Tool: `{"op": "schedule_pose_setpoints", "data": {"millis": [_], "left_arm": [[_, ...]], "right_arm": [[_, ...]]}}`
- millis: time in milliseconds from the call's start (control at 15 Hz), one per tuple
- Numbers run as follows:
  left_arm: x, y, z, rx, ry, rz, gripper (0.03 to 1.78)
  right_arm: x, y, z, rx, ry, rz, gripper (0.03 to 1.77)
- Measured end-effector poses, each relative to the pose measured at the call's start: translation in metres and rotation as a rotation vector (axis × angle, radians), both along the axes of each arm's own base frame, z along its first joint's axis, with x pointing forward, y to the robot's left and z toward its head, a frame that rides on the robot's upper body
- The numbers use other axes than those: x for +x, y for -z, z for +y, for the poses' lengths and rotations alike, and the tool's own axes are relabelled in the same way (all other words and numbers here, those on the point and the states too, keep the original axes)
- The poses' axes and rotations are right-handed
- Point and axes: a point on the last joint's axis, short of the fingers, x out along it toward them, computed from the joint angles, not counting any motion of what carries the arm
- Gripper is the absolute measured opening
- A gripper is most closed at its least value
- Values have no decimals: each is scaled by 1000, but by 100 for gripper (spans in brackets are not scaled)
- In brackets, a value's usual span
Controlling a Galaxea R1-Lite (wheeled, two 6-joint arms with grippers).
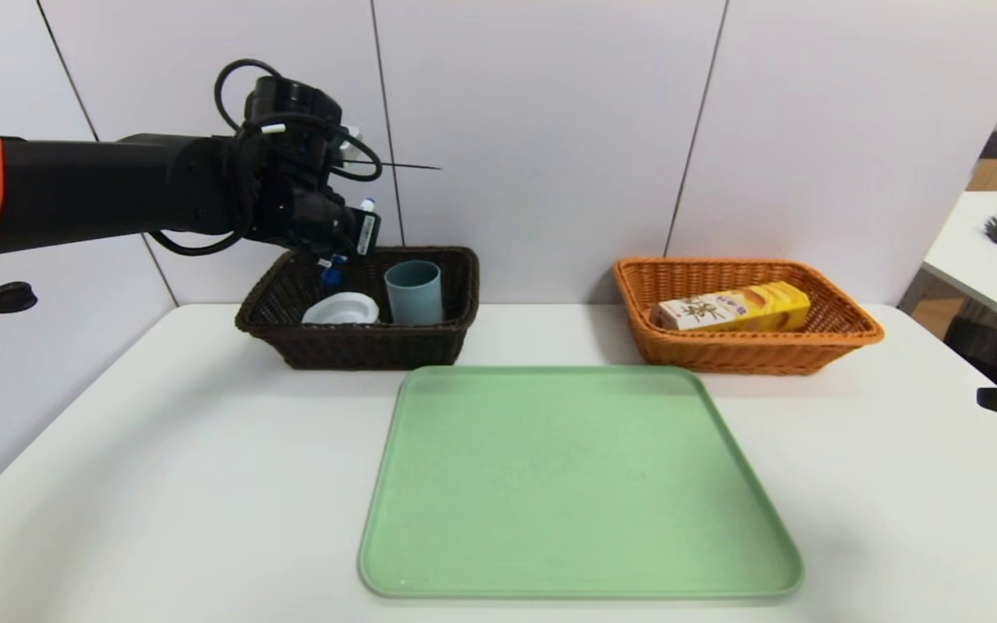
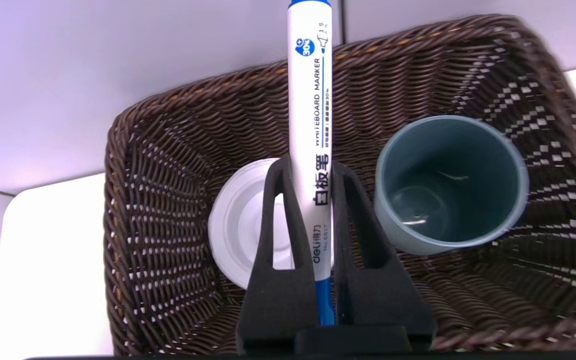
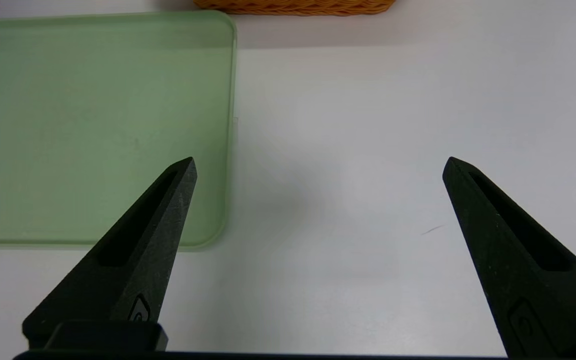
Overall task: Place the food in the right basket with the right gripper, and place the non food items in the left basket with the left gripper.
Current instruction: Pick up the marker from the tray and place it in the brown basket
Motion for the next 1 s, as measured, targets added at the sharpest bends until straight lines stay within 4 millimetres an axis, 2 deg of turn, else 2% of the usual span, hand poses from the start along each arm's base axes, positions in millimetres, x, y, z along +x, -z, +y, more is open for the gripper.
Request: {"op": "schedule_pose_setpoints", "data": {"millis": [600,1000], "left_arm": [[24,29,25,6,-76,64,15],[31,42,27,-26,-105,96,15]], "right_arm": [[8,-6,-1,0,15,-3,170],[6,-9,-2,-2,26,-13,170]]}}
